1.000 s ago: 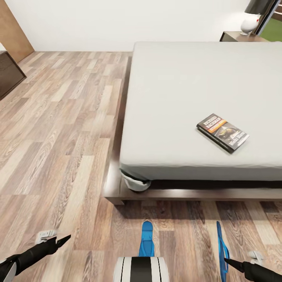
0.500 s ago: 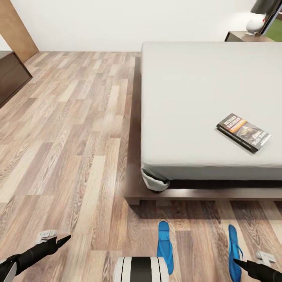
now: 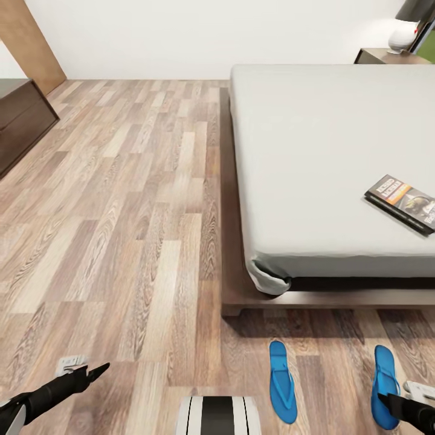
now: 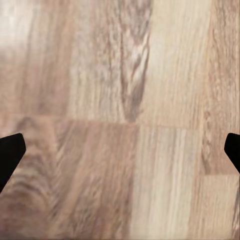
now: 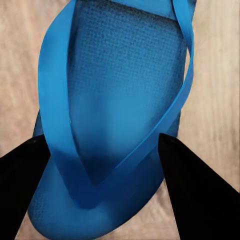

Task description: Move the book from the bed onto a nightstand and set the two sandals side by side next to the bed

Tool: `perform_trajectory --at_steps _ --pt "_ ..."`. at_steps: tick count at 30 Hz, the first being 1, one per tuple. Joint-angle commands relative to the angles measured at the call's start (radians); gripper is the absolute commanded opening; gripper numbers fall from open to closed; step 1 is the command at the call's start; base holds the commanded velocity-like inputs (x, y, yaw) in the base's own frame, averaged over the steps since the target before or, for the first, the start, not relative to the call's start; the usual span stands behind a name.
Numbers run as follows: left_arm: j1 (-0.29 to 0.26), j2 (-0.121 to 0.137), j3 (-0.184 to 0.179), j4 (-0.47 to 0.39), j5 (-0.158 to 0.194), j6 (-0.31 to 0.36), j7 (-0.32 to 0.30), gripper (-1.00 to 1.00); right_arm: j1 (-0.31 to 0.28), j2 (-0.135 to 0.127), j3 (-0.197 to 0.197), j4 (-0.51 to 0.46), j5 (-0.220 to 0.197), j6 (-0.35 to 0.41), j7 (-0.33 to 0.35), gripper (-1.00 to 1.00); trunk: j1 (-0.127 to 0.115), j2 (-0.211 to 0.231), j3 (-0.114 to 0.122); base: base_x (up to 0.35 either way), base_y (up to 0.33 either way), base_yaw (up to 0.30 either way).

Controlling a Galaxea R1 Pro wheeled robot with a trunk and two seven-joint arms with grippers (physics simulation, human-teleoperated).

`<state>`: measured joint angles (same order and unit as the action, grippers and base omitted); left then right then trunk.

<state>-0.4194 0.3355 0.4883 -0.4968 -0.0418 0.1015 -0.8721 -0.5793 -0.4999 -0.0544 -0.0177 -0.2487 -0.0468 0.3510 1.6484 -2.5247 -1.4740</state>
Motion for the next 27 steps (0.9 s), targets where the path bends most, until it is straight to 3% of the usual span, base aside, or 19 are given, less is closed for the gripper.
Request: perform_trajectory --at_steps 1,13,18,21,27 --pt "-0.001 -0.001 0.007 0.0 -0.004 0.01 -0.007 1.0 -0.001 0.005 -0.004 -0.009 -0.002 -0.002 -0.015 -1.0 0.0 0.0 -0.001 0.0 0.285 0.0" --pt "-0.001 -0.001 0.007 0.0 -0.006 0.01 -0.008 1.0 -0.001 0.012 -0.004 -0.029 -0.001 0.008 -0.045 -1.0 0.0 0.0 -0.001 0.0 0.285 0.0" --pt "-0.001 -0.001 0.007 0.0 -0.006 0.01 -0.008 1.0 -0.001 0.012 -0.004 -0.031 0.003 0.008 -0.264 -1.0 0.0 0.0 -0.001 0.0 0.153 0.0" --pt "-0.001 -0.006 0.007 0.0 -0.006 0.009 -0.007 1.0 -0.002 0.011 -0.003 -0.052 0.003 0.009 -0.305 -1.0 0.0 0.0 -0.001 0.0 0.02 0.0" --pt "-0.001 -0.015 0.007 0.0 -0.006 0.009 -0.007 1.0 -0.003 0.011 -0.001 -0.093 0.005 0.012 -0.319 -1.0 0.0 0.0 -0.001 0.0 0.002 0.0"
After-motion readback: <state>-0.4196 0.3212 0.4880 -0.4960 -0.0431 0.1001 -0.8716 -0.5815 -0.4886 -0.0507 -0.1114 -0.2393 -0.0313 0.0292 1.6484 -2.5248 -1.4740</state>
